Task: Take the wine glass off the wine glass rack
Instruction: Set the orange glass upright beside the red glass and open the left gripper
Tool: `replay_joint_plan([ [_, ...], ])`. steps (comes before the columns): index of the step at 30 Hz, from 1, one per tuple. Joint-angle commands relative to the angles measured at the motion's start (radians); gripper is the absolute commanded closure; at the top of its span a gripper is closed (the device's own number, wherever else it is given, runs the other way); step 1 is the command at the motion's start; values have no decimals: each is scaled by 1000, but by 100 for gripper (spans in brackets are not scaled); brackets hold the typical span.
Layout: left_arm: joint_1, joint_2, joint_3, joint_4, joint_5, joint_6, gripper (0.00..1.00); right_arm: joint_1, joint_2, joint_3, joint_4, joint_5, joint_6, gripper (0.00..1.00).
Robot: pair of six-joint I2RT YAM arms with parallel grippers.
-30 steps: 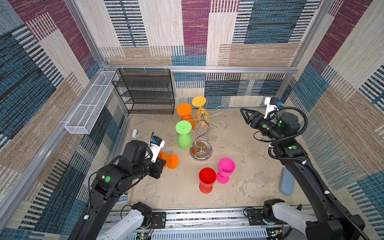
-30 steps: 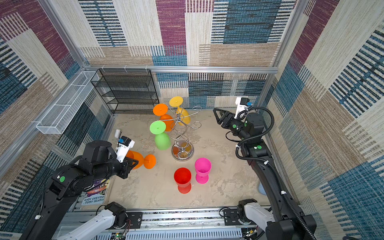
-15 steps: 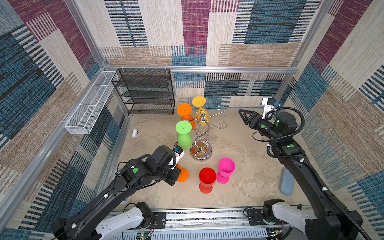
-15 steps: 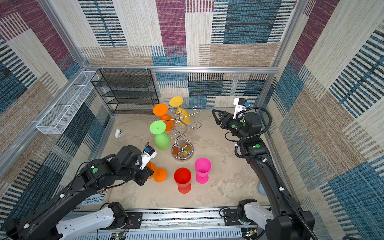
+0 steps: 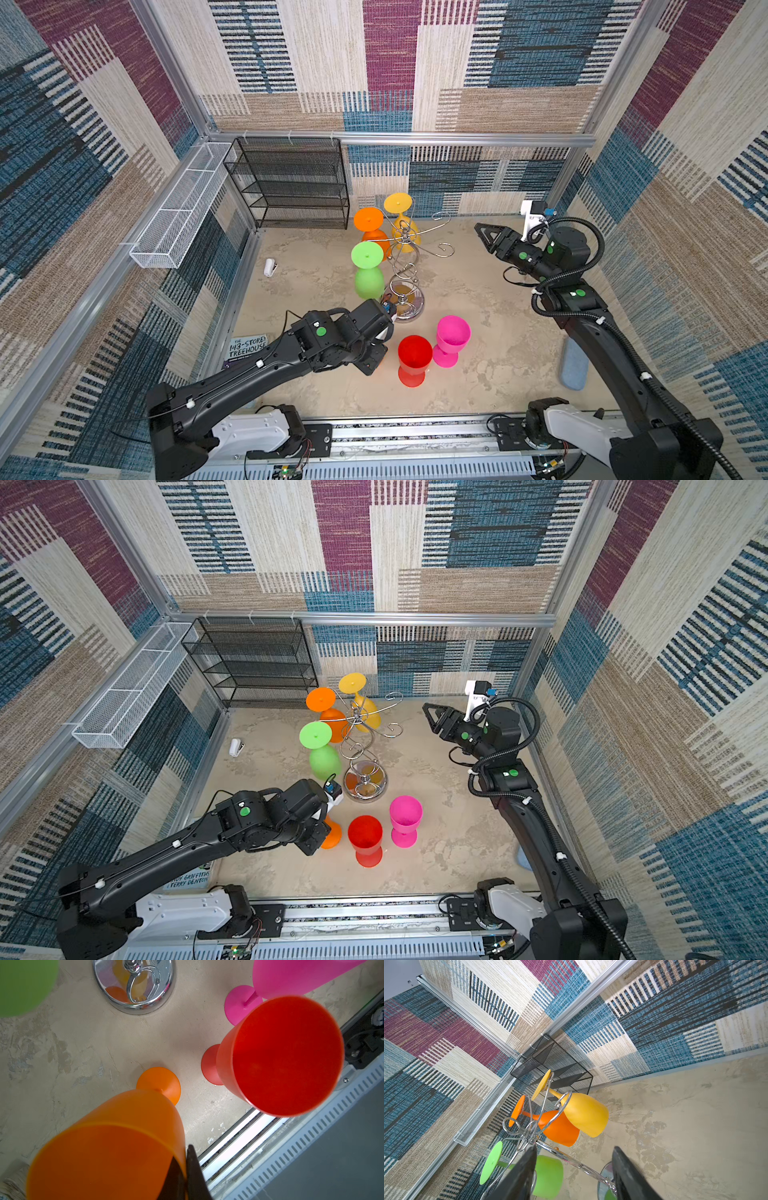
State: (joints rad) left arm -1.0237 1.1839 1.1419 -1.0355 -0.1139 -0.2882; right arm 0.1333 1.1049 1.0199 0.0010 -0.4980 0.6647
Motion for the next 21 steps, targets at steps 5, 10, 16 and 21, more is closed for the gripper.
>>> replay_joint_plan([
  [5, -36, 79, 21, 8, -50, -33, 100, -3, -4, -12, 13, -11, -14, 40],
  [10, -62, 132, 35, 8, -44, -45, 100, -5, -5, -18, 18, -14, -11, 40],
  [16, -70, 158, 41, 7, -39, -37, 99, -8, -6, -20, 17, -16, -11, 40],
  [21, -71, 161, 42, 7, -32, -34, 93, -9, -8, -24, 19, -17, -10, 40],
])
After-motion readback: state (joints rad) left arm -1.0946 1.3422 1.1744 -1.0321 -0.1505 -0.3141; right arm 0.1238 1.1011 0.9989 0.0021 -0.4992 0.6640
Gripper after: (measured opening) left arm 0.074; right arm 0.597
